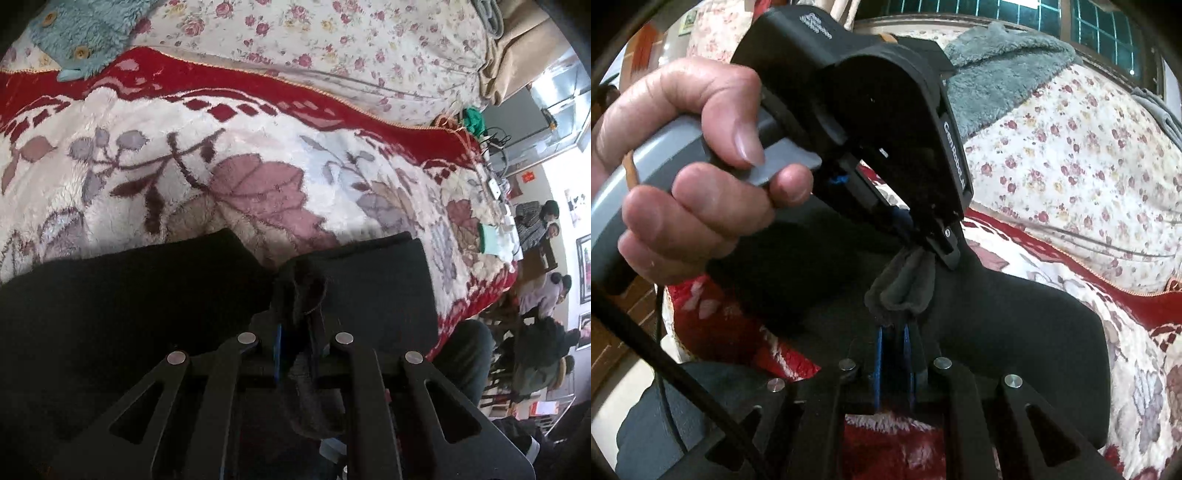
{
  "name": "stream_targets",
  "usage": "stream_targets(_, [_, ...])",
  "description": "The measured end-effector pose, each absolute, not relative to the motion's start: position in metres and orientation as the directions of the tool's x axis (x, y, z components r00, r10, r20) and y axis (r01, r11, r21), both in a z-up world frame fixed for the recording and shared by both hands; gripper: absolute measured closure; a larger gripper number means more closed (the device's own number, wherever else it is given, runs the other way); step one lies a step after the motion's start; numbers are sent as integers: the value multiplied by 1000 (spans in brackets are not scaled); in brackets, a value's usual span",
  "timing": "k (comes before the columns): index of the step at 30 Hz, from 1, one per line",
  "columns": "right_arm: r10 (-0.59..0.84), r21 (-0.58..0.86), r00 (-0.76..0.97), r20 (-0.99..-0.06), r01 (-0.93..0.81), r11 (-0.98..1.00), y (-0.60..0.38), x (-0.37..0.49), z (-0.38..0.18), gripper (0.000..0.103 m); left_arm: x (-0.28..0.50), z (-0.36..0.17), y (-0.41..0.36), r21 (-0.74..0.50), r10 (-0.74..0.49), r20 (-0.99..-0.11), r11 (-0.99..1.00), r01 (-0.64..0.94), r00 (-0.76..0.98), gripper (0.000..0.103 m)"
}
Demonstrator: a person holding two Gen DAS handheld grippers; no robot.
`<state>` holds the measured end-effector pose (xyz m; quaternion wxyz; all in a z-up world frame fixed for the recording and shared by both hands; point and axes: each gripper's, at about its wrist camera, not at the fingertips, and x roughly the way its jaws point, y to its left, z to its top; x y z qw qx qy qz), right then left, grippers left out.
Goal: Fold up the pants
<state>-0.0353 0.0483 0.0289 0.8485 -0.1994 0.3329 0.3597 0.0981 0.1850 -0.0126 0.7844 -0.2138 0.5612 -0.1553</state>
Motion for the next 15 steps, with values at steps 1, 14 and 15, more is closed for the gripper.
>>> stream_targets(1, [476,-101,521,-709,-742,663,48,-36,29,93,96,-11,186,-511,-484,-811,860,6,329,93])
stream_targets(14, [491,-130,515,-702,-771,623,52,-52,30,69,81,-3,232,-567,-466,-771,813,-135,433,66])
stream_targets(15, [508,-127,522,-685,-772,623,45,-57,36,68,77,7,239,-570,-449,-760,808,-148,470,66])
